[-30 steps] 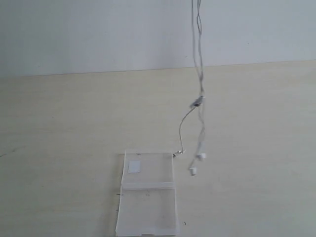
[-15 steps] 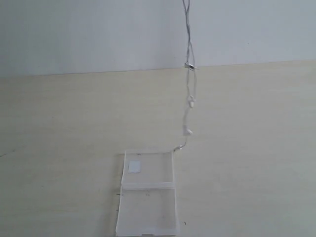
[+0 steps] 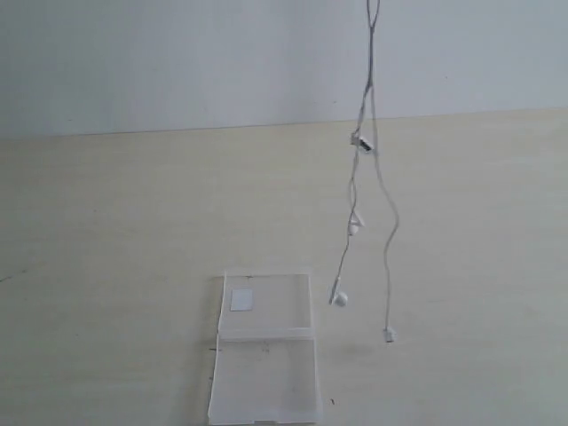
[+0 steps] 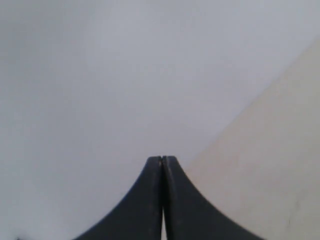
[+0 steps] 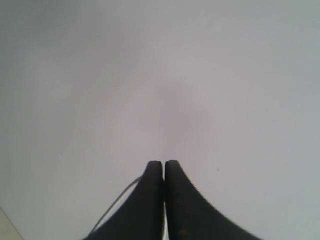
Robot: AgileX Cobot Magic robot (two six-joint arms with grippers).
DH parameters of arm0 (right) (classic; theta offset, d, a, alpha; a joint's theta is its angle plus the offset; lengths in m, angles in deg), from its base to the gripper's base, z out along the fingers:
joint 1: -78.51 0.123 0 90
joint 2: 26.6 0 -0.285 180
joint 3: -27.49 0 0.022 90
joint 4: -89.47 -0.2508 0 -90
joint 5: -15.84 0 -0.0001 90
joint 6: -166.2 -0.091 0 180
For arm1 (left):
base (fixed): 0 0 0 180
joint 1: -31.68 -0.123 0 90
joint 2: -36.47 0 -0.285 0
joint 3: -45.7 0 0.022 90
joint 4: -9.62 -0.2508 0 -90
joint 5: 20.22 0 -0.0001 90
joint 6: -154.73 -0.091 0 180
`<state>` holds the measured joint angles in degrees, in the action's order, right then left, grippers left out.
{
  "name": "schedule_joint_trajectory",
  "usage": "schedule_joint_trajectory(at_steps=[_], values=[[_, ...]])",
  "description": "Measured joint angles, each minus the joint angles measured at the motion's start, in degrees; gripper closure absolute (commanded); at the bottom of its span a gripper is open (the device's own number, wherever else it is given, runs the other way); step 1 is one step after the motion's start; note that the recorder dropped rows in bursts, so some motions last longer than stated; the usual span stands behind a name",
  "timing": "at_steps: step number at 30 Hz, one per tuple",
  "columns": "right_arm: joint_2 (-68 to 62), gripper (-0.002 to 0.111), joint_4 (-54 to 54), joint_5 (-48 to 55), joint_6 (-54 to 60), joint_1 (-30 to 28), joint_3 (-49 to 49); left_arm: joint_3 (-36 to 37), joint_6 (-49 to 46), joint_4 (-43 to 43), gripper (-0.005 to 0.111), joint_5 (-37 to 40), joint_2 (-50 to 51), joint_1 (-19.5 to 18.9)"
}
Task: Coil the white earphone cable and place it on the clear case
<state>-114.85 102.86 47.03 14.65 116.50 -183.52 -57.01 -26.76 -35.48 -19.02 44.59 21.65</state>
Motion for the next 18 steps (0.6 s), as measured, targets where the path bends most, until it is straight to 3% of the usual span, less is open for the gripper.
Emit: schedule_joint_trajectory(at_steps=[8,14,18], values=[[0.0,0.108,0.0,0.79,-1.41,0.0,0.0,0.0,0.0,0.24,0.107,-29.75,-0.03,0.0],[0.0,0.108,0.0,1.73,-1.65,0.0,0.0,0.0,0.45,-0.05,0.107,-39.31,-0.12,0.0],[0.0,0.108,0.0,2.68,-2.13,0.0,0.0,0.0,11.85,-2.51,0.107,-41.16,-0.12,0.0]])
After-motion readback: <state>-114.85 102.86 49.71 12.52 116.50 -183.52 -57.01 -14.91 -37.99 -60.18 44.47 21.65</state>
